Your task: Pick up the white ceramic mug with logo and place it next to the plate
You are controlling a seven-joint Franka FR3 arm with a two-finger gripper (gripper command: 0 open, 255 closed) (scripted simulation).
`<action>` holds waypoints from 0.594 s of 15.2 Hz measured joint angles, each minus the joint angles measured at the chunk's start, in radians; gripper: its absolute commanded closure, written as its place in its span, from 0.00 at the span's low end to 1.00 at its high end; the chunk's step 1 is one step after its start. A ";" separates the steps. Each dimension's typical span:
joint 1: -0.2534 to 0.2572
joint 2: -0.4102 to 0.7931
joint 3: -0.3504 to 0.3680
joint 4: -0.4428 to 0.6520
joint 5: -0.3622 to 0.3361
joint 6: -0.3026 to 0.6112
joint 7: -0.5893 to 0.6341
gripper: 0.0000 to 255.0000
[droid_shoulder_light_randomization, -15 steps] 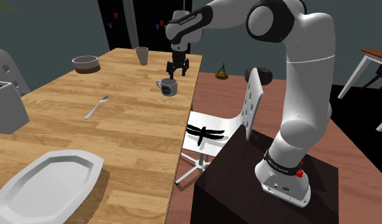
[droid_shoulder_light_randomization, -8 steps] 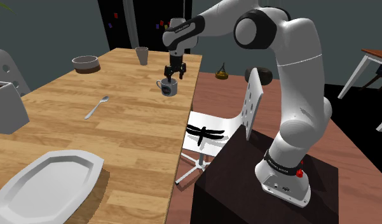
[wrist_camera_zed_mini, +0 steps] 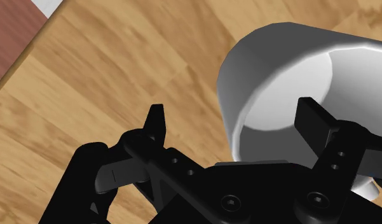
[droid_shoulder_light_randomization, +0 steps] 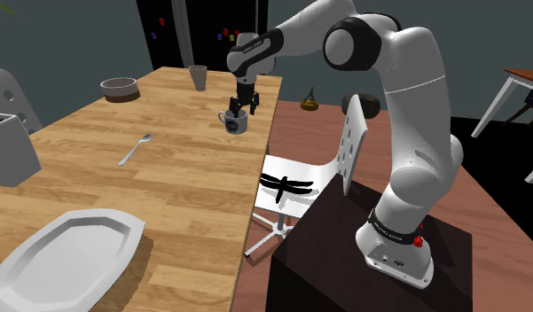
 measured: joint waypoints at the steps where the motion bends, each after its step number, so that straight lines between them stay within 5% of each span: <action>1: 0.000 0.000 0.000 0.000 0.000 0.000 0.000 0.00; 2: 0.000 0.000 0.000 0.000 0.000 0.000 0.000 0.00; 3: 0.000 0.000 0.000 0.000 0.000 0.000 0.000 1.00; 9: 0.000 0.000 0.000 0.000 0.000 0.000 0.000 1.00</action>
